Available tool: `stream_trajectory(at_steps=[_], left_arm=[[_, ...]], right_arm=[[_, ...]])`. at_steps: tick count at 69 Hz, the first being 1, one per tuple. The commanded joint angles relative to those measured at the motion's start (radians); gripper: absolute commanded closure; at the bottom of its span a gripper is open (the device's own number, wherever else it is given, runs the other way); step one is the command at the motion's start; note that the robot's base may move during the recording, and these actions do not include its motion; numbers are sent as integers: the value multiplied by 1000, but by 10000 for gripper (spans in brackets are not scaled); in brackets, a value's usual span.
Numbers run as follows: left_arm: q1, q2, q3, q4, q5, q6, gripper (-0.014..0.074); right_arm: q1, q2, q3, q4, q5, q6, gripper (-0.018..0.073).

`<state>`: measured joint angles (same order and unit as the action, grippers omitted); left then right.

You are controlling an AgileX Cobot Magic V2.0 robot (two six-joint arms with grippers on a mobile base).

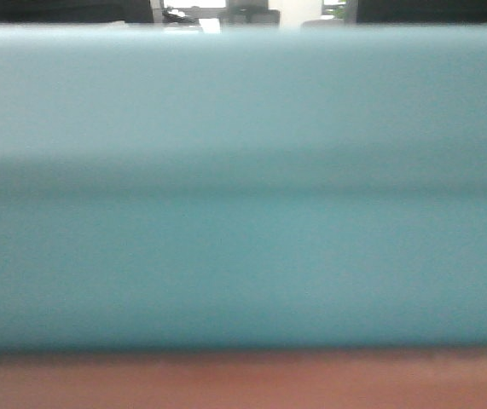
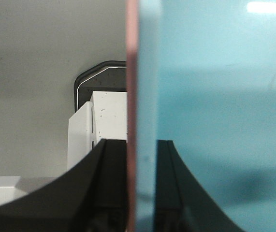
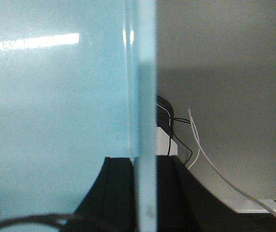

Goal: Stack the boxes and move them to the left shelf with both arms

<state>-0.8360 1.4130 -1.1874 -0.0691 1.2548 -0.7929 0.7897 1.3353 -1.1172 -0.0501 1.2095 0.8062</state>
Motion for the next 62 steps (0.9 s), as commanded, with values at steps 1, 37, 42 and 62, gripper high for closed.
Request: stream_trajectory(at_steps=[1,37,42,62], left_arm=[[-8,-41,-41,-54,85,-8,601],[-8,-41,-41,-54,85,-8,601],[-8,-41,-41,-54,85,-8,601],[-8,-41,-41,-54,85,-8,601]], right_arm=[[1,-32,-26,-17,-10,0,504],[1,-32,-26,-18,-10,0,504],[1,-32,-26,-18,-10,0,504],[1,-32,-26,-18,-10,0,504]])
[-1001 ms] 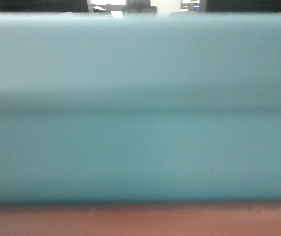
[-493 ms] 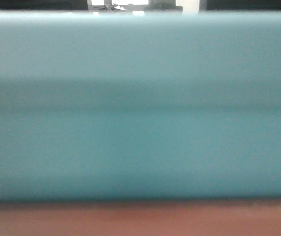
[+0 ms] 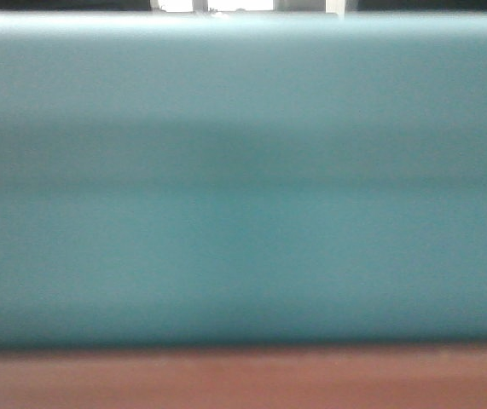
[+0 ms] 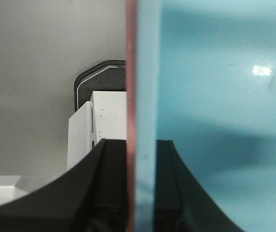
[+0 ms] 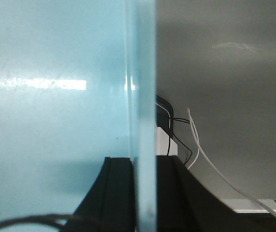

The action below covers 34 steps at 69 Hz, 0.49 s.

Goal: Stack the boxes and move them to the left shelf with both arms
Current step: 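Keep both grippers clamped on the bin walls while driving to the shelf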

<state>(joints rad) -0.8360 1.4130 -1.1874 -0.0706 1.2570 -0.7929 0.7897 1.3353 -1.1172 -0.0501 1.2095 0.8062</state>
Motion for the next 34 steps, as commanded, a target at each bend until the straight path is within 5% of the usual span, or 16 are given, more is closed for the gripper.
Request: stream_trajectory(at_steps=[1,34], left_arm=[[-8,-41,-41,-52,83,-8,601],[-8,-41,-41,-50,83,-8,601]], right_arm=[[1,-32,-26,-18,-10,0,504],[1,-32,-27,-18,-11,0,504]])
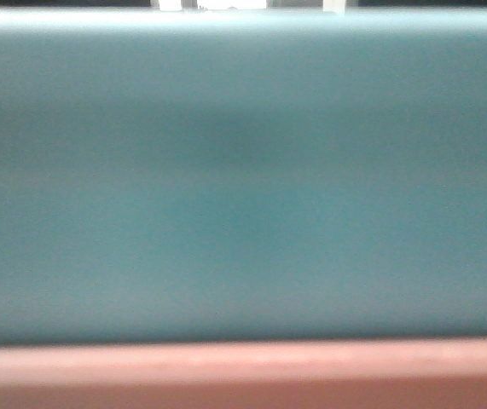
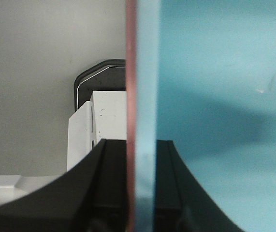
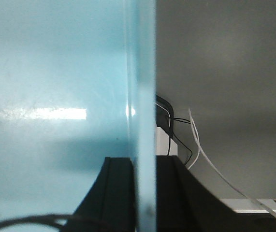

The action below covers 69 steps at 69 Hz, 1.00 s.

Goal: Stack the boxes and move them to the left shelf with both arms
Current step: 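Keep both grippers clamped on the bin walls while driving to the shelf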

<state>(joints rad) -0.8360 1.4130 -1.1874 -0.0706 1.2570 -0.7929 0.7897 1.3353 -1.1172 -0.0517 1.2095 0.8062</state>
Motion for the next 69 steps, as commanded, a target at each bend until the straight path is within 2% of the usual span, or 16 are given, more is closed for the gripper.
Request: stream_trajectory(at_steps=[1,69], left_arm=[[-8,-41,-41,-50,83,-8,601],[-8,-41,-41,-48,83,-8,601]], right_arm=[[1,-32,-27,-16,-11,0,504],[1,-32,-27,-17,-11,0,504]])
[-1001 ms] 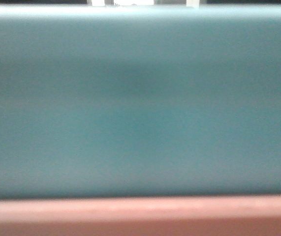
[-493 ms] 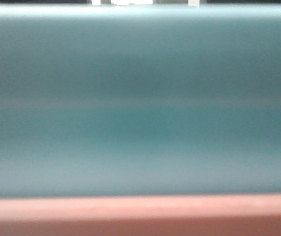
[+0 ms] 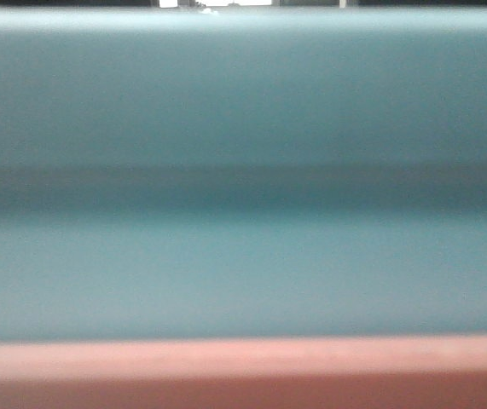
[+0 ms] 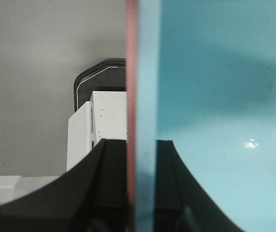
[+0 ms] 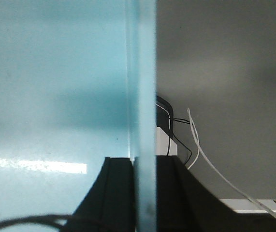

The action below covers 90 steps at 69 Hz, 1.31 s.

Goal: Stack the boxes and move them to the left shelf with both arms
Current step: 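Keep both grippers clamped on the bin walls while driving to the shelf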

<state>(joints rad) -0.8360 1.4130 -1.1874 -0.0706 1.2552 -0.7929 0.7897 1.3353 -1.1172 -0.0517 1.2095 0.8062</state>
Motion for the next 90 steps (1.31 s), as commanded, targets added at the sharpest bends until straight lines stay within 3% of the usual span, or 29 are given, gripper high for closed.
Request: stream_trajectory(at_steps=[1,90], left_arm=[[-8,-41,-41,-48,85,-8,601],[-8,-41,-41,-48,85,-8,601]], right_arm=[[1,-32,-27,-17,-11,0,504],[1,-32,-27,-17,-11,0,504]])
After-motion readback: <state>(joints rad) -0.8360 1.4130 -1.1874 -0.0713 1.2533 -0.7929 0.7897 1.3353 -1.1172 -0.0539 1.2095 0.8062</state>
